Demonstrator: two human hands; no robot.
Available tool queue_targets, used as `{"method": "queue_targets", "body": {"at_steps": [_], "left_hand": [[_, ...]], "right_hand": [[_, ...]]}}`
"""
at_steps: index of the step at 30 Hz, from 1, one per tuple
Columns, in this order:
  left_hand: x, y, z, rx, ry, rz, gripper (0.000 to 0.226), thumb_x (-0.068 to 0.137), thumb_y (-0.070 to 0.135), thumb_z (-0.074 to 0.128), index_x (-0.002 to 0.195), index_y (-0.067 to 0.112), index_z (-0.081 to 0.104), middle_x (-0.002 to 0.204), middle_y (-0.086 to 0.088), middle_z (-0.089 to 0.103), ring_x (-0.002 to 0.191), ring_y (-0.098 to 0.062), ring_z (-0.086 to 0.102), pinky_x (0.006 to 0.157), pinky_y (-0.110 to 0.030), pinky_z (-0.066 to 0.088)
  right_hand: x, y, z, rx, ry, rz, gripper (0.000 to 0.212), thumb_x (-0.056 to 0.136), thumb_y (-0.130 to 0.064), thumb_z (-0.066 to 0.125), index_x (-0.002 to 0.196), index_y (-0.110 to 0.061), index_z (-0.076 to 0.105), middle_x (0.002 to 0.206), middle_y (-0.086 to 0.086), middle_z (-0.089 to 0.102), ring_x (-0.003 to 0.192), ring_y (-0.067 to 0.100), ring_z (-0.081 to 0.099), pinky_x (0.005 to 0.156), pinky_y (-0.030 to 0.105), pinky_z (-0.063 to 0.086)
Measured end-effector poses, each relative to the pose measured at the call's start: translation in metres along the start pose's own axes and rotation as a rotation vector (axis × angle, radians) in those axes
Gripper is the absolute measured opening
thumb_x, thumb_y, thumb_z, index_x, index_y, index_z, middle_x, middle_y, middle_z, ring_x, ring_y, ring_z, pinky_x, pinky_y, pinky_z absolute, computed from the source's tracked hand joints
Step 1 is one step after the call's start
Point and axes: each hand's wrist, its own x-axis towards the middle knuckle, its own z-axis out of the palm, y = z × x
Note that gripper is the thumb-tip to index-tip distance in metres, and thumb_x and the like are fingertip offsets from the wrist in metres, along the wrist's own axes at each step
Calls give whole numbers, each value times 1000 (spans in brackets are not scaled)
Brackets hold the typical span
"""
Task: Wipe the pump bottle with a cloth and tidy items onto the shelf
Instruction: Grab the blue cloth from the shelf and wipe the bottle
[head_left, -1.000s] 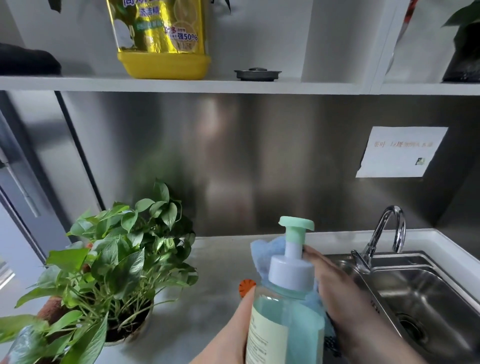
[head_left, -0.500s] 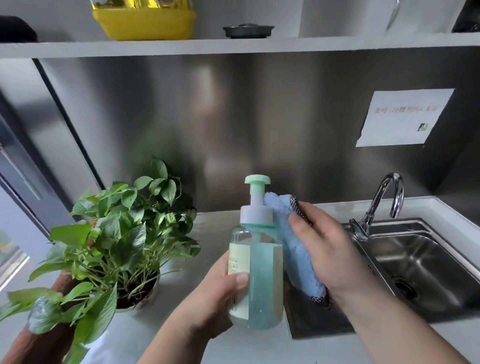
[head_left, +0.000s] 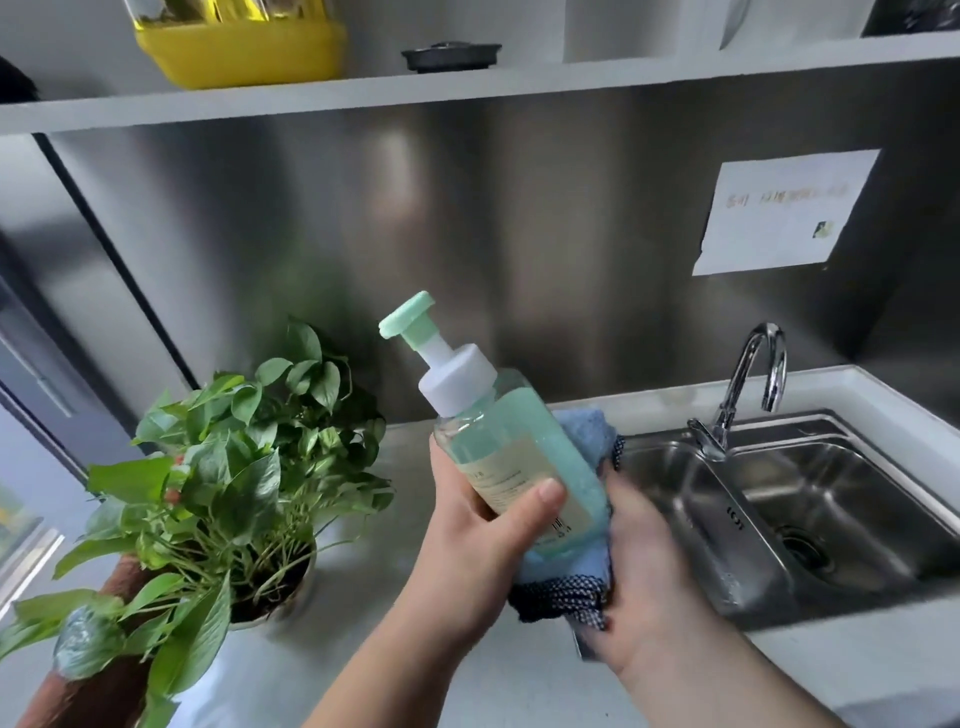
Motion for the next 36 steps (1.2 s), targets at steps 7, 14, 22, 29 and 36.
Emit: {"method": "queue_targets", "body": {"at_steps": [7, 14, 22, 29, 36], "left_hand": [[4, 27, 0, 403, -44, 176, 86, 72, 29, 79, 137, 25, 24, 124, 7, 49, 111, -1, 56, 89, -15, 50], [-1, 11, -27, 534, 44, 119, 84, 71, 16, 76, 133, 37, 24, 125, 7, 46, 109, -3, 55, 90, -23, 51], [-26, -23, -21, 451, 9, 11, 80, 77, -1, 74, 127, 40, 27, 104, 29, 60, 96, 3, 63, 77, -13, 52], [-28, -75, -38, 393, 44, -142, 80, 80, -5, 72, 126, 41, 26, 106, 32, 59, 104, 4, 62, 81, -16, 53], [-34, -118, -61, 483, 127, -185, 83, 76, -7, 75, 125, 39, 27, 101, 40, 54, 97, 8, 59, 77, -10, 50]], "right_hand": [[-20, 14, 7, -49, -200, 178, 41, 69, -31, 76, 99, -3, 77, 103, 23, 74, 89, 35, 74, 72, 43, 62], [3, 10, -18, 61, -106, 227, 60, 97, -42, 39, 110, 7, 69, 112, 27, 70, 88, 36, 74, 80, 46, 57], [23, 25, -39, -14, -34, 269, 60, 96, -46, 43, 125, 3, 60, 128, 29, 61, 116, 40, 61, 100, 48, 50], [30, 51, -75, 90, 105, 367, 48, 94, -29, 46, 100, 10, 73, 108, 29, 71, 91, 38, 73, 82, 45, 60], [42, 63, -130, -82, 184, 349, 42, 77, -16, 61, 118, -12, 63, 103, 19, 70, 103, 31, 62, 88, 38, 48]]}}
